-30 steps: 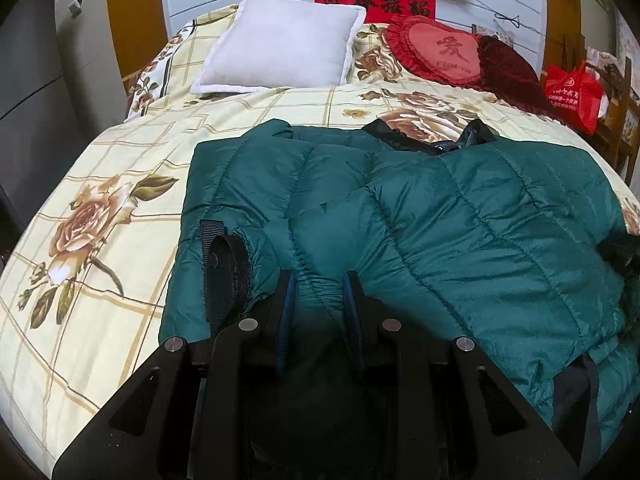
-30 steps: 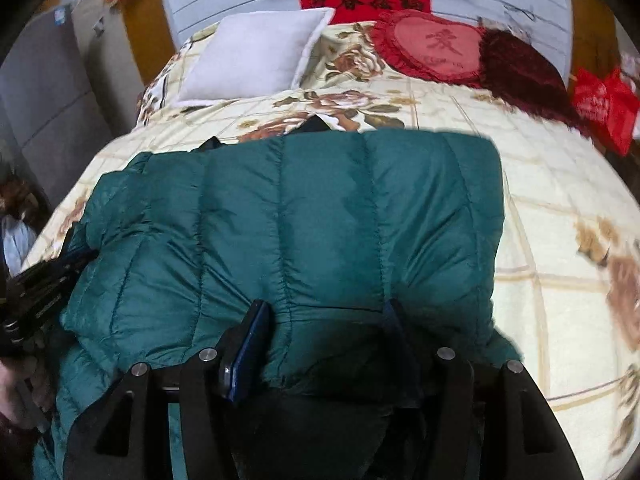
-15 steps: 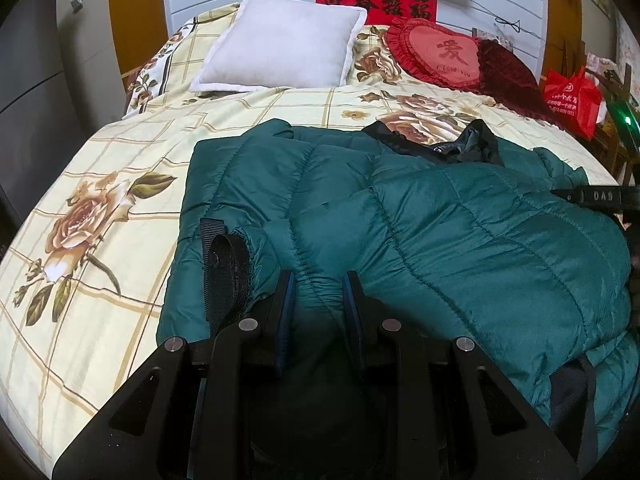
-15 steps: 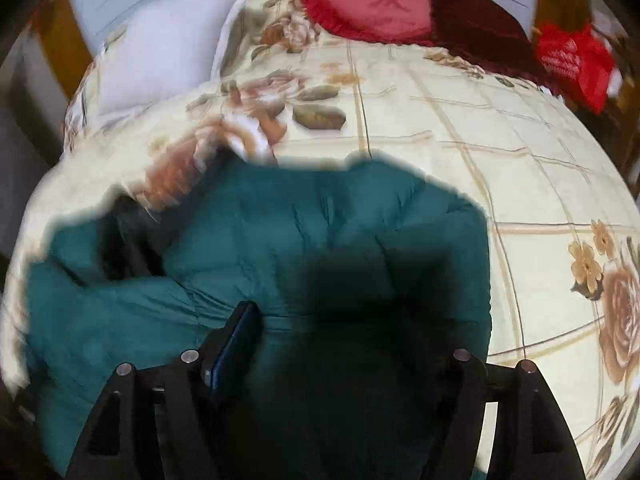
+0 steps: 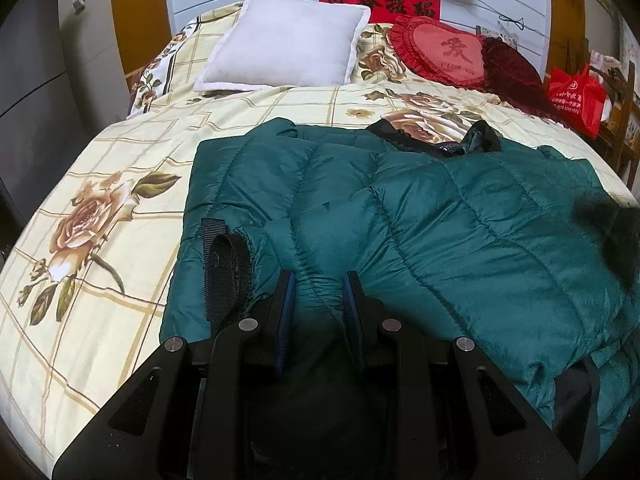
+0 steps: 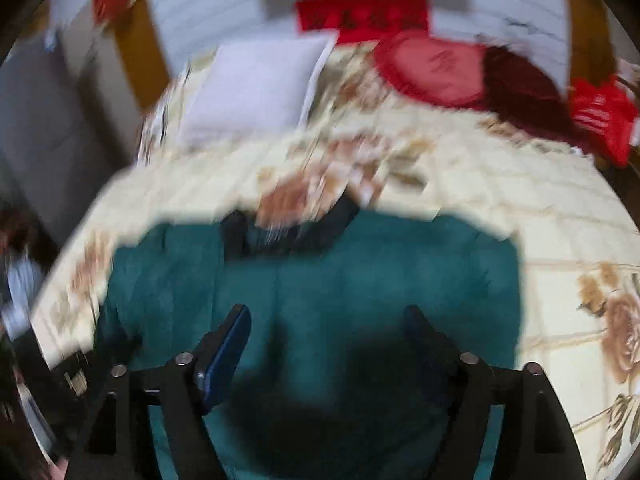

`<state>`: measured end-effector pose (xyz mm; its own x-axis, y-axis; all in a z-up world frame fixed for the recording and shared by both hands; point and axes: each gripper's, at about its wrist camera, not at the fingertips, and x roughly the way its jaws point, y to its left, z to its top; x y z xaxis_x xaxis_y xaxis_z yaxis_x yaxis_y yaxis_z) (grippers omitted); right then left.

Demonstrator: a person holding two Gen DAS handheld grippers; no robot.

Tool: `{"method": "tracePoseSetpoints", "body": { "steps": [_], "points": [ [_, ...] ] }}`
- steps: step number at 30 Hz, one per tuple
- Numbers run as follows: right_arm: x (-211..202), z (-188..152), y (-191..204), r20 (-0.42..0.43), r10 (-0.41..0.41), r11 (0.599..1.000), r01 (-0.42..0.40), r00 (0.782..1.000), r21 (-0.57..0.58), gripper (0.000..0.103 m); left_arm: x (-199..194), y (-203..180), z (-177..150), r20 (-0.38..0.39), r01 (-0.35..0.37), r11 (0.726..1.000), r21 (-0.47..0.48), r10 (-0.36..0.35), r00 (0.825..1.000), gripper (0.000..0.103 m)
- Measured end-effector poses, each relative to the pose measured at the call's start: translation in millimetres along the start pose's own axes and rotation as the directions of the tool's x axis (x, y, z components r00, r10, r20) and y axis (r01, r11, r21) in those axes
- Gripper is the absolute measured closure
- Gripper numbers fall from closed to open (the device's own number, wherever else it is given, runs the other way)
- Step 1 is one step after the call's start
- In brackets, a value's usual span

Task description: Fold large clothes

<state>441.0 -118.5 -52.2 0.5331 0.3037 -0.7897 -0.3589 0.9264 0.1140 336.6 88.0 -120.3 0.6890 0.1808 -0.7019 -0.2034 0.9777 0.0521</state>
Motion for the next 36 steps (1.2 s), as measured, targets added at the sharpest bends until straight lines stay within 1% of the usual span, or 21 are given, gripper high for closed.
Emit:
{"method": "tracePoseSetpoints", "body": {
  "steps": [1,2,3,4,6,9,12,13,14,15,16,17,19,22,25,27,28,29,31,33,36],
  "points": [
    [16,-11,5,-0.046,-0.035,0.998,0.033,0.998,-0.044,0.019,1,0,0,-0.001,-0.001,1.000,0.001,0.001,1.000,0.078],
    [30,-23,7,-0.062,-0.063,0.995,0.058,0.996,-0.081,0.017,1,0,0,-0.002,-0.002,1.000,0.003,0.002,1.000,0.078],
    [32,-33,4,-0.005,-0.045,0.996,0.044,0.999,-0.071,0.017,1,0,0,-0.003,-0.003,1.000,0.003,0.003,1.000,0.078],
    [33,-37,-3,0.014,-0.021,0.999,0.021,1.000,-0.041,0.016,1,0,0,-0.004,-0.003,1.000,0.003,0.003,1.000,0.078],
    [34,-35,-10,0.003,0.010,1.000,-0.010,1.000,0.001,0.016,1,0,0,-0.005,-0.002,1.000,0.001,0.002,1.000,0.078],
    [18,-28,-8,-0.022,-0.006,1.000,0.006,1.000,-0.003,0.016,1,0,1,-0.005,-0.002,1.000,0.002,0.002,1.000,0.078],
    [-26,-32,-10,0.060,0.024,1.000,-0.024,0.998,-0.008,0.016,1,0,1,-0.004,-0.002,1.000,0.002,0.002,1.000,0.078],
    [-32,-37,-11,0.073,0.023,1.000,-0.022,0.997,-0.007,0.014,1,1,0,-0.003,-0.003,1.000,0.002,0.003,1.000,0.078],
    [-32,-44,-14,0.059,0.014,1.000,-0.014,0.998,-0.005,0.009,1,1,0,-0.003,-0.003,1.000,0.002,0.003,1.000,0.078],
    [-25,-49,-17,0.015,0.004,1.000,-0.004,1.000,-0.006,0.009,1,1,0,-0.001,-0.003,1.000,0.006,0.003,1.000,0.078],
    [-10,-55,-23,-0.060,-0.020,1.000,0.020,0.998,-0.003,0.008,0,0,0,-0.002,-0.008,1.000,0.011,0.008,1.000,0.078],
    [-3,-61,-28,-0.086,-0.017,1.000,0.018,0.996,0.006,0.008,0,0,1,-0.002,-0.010,1.000,0.014,0.010,1.000,0.078],
    [-10,-62,-30,-0.054,-0.007,1.000,0.009,0.999,0.025,0.008,0,-1,0,-0.002,-0.010,1.000,0.013,0.010,1.000,0.078],
    [-19,-57,-26,-0.059,-0.030,0.998,0.032,0.998,0.045,0.009,0,-4,0,-0.001,-0.024,0.999,0.025,0.024,1.000,0.078],
    [-45,-53,-18,0.053,-0.026,0.998,0.023,0.998,0.062,0.009,0,-5,0,-0.002,-0.024,0.999,0.024,0.024,1.000,0.078],
    [-57,-47,-7,0.123,0.036,0.997,-0.044,0.992,0.057,0.009,0,-5,0,-0.002,-0.027,0.999,0.026,0.027,1.000,0.078],
    [-57,-44,1,0.135,0.055,0.997,-0.061,0.989,0.038,0.009,0,-4,0,-0.002,-0.027,0.999,0.025,0.027,1.000,0.078],
    [-53,-43,8,0.133,0.067,0.997,-0.070,0.989,0.013,0.009,0,-4,0,-0.003,-0.026,0.999,0.025,0.026,1.000,0.078],
    [-35,-46,23,0.084,0.071,0.996,-0.067,0.994,-0.053,0.009,0,-4,0,-0.002,-0.022,1.000,0.021,0.022,1.000,0.078],
    [-3,-58,34,-0.005,0.013,0.992,-0.014,1.000,-0.125,0.007,0,-3,0,-0.003,-0.023,1.000,0.022,0.023,1.000,0.078],
    [5,-66,30,0.008,0.012,0.994,-0.011,1.000,-0.107,0.004,1,-2,0,-0.004,-0.020,1.000,0.018,0.020,1.000,0.078]
  ]
}}
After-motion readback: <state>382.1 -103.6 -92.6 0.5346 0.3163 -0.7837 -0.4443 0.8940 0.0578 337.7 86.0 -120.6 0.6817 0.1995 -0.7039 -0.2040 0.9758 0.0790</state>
